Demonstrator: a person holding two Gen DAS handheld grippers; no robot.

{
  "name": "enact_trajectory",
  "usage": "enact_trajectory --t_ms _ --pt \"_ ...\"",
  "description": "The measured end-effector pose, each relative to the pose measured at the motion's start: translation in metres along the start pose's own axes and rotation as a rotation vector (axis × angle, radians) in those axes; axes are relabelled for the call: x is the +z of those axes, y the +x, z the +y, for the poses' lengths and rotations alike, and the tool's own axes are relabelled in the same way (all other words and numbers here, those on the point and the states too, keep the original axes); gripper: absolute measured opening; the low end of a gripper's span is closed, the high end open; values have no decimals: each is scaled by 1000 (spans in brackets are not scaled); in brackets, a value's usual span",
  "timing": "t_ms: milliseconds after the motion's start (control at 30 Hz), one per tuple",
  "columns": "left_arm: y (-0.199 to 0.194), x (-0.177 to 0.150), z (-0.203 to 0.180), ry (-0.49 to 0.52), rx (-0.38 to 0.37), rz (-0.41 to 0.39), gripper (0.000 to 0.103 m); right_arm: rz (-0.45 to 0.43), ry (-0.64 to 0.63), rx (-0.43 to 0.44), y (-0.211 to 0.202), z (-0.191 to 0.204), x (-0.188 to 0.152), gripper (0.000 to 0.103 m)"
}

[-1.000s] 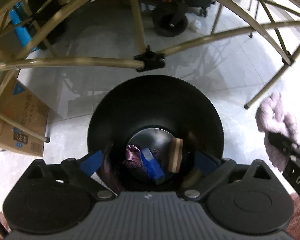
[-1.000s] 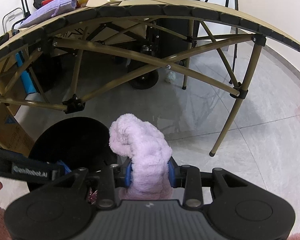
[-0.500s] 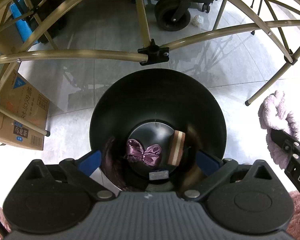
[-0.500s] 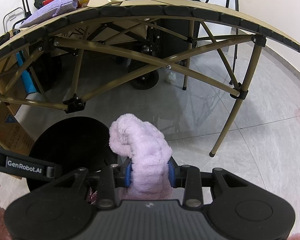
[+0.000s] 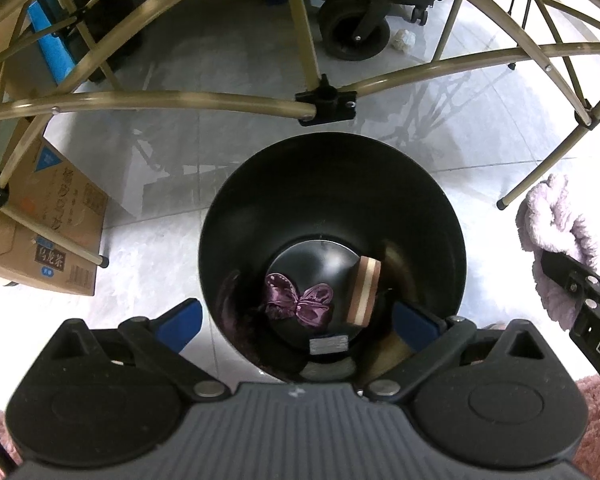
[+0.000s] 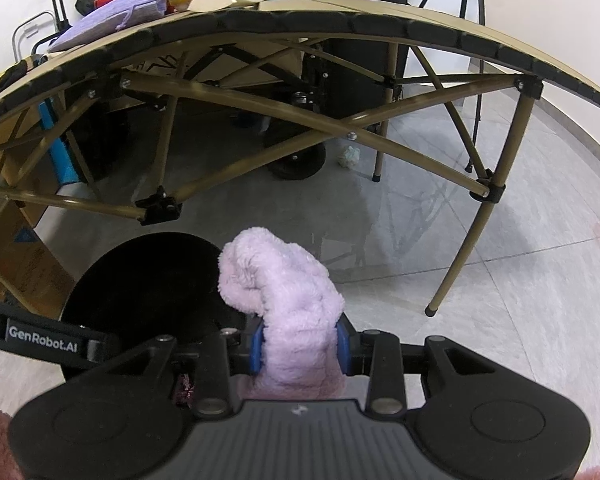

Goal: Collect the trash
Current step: 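Move the right gripper with the headband over the bin opening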

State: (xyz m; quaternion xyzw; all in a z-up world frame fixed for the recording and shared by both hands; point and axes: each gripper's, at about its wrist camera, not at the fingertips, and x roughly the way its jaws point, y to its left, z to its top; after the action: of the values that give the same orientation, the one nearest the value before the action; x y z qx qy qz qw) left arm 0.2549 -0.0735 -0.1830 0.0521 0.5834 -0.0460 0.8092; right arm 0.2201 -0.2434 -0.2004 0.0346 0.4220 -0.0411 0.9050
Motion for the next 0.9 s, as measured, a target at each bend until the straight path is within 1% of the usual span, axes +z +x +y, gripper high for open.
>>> enact_trajectory --t_ms 400,667,900 --pt "-10 -4 24 -16 22 -21 103 1 -53 35 3 21 0 34" --pt "-18 -9 41 -23 57 -38 103 8 -95 65 6 41 2 34" --pt "-22 -11 60 -51 89 -31 103 15 -138 98 11 65 5 34"
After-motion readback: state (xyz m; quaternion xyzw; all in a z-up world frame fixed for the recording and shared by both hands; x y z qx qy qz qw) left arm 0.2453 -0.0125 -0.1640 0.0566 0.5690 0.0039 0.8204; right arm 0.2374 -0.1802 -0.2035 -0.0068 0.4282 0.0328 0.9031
